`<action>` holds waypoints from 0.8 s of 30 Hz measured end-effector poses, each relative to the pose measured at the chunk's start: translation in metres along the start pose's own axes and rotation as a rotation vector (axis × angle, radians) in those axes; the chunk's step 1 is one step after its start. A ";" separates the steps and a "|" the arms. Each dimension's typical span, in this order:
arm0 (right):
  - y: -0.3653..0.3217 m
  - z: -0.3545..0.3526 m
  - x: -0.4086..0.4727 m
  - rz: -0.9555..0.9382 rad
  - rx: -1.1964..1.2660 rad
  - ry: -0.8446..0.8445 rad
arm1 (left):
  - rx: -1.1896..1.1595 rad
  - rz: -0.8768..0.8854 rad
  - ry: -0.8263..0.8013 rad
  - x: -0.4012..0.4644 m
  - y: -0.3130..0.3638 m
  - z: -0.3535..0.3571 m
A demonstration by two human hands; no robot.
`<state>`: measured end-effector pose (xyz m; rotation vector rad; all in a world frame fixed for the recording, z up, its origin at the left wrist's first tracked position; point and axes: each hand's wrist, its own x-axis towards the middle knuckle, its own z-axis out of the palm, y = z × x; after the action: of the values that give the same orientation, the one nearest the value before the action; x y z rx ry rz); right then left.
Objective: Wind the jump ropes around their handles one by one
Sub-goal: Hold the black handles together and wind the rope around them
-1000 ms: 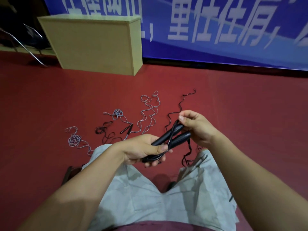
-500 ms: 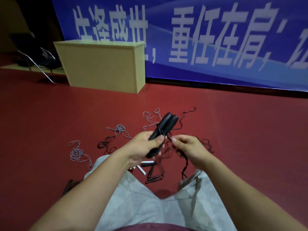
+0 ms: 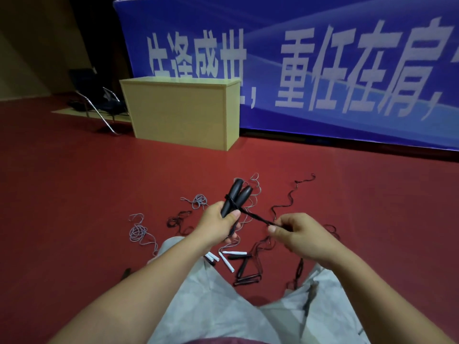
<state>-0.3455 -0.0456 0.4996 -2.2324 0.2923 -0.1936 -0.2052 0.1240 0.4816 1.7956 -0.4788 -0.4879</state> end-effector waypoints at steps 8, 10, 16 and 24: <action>-0.031 0.001 -0.001 -0.277 -0.060 0.003 | 0.430 0.104 -0.132 -0.003 -0.008 0.012; -0.032 -0.003 0.005 -0.285 -0.098 0.077 | 0.516 0.152 -0.190 -0.008 -0.004 0.013; -0.035 -0.026 0.014 -0.196 -0.298 0.328 | 0.388 0.209 -0.369 -0.040 0.023 0.013; -0.045 -0.036 0.017 0.081 0.618 0.176 | 0.183 0.235 -0.546 -0.056 0.044 0.003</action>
<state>-0.3317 -0.0499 0.5581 -1.5919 0.3602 -0.3815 -0.2567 0.1414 0.5280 1.7373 -1.1289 -0.7901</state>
